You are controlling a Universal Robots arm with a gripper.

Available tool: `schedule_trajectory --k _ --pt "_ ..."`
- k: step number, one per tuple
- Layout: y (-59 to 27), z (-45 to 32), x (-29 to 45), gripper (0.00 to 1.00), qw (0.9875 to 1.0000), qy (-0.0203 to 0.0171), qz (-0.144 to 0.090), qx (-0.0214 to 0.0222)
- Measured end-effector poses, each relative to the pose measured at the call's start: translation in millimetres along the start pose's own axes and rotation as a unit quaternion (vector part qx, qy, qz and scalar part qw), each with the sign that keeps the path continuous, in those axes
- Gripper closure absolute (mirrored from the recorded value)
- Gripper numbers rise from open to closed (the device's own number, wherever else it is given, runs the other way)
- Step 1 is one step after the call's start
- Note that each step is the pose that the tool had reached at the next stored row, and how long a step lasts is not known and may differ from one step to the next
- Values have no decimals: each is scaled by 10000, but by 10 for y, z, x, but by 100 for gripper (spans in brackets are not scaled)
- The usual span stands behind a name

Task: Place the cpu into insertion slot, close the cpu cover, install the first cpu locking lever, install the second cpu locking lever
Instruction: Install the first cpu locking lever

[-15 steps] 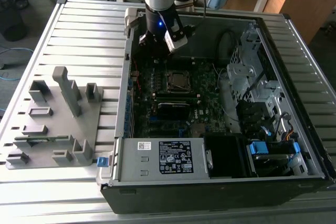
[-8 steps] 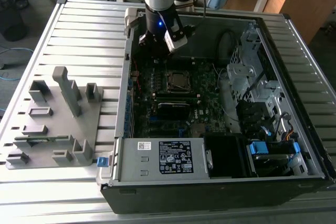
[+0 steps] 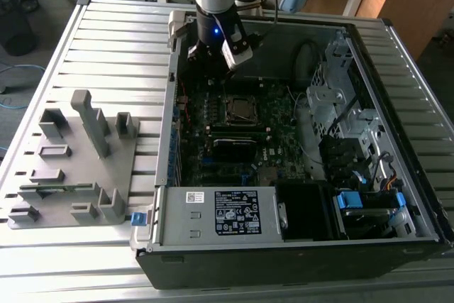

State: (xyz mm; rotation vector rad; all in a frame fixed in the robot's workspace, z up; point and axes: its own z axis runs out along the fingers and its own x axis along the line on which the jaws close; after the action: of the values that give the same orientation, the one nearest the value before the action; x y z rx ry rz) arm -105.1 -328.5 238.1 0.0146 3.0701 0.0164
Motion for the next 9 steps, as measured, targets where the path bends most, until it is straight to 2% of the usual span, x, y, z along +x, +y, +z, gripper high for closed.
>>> schedule_trajectory --k 9 --pt "43 2 0 90 10000 0 0 0"
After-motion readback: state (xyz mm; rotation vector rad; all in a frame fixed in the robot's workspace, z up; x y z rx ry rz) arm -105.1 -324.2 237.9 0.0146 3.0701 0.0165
